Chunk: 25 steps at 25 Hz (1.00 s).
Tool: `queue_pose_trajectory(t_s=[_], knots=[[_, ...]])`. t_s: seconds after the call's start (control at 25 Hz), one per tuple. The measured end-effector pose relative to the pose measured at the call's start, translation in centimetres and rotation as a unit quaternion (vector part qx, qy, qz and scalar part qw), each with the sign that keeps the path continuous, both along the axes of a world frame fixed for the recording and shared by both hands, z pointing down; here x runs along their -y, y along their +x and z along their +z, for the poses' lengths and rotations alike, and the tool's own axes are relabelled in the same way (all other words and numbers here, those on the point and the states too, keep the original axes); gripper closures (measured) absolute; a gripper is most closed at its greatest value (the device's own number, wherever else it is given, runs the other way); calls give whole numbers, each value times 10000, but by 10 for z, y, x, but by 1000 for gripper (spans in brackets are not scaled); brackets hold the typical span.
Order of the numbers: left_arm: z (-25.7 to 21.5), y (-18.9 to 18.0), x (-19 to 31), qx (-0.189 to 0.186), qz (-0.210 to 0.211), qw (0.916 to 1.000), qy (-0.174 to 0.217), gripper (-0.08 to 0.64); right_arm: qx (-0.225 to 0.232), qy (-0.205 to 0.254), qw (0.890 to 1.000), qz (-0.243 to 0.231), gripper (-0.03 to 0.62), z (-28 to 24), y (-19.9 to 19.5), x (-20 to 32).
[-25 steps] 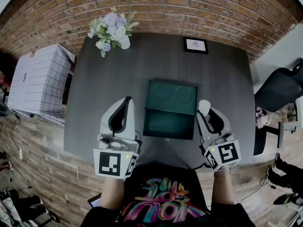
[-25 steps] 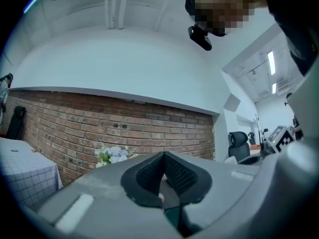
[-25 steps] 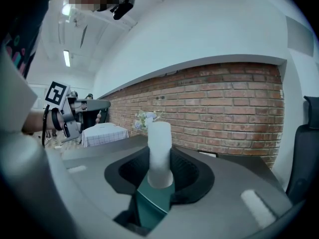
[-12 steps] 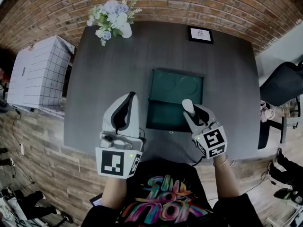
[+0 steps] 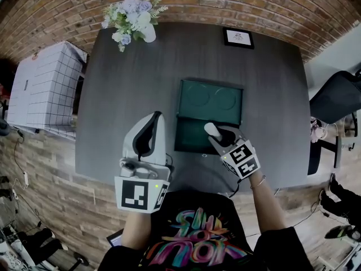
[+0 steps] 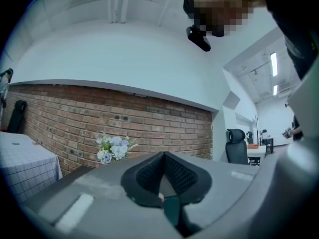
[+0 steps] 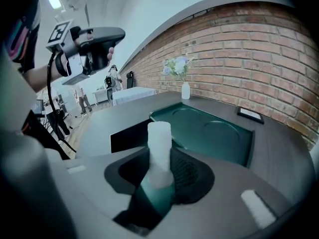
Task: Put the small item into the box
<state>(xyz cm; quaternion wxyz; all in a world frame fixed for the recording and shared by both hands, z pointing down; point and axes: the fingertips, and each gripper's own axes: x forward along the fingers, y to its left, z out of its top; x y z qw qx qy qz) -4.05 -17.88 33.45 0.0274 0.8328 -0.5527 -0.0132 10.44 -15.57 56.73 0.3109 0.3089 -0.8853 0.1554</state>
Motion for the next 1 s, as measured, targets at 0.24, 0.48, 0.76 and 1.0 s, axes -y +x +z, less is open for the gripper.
queue_pose_trajectory(t_s=[0.24, 0.48, 0.76, 1.0], knots=[[2, 2, -1, -39, 34, 10000, -37, 558, -385, -120, 9987, -314, 459, 15, -11, 0], [2, 0, -2, -80, 27, 10000, -17, 558, -695, -205, 9956, -592, 459, 28, -21, -1], [4, -1, 0, -93, 63, 9999, -61, 558, -851, -307, 9927, -801, 459, 37, -31, -1], [7, 0, 2, -134, 106, 9998, -89, 558, -1061, -418, 9889, -955, 459, 46, -31, -2]])
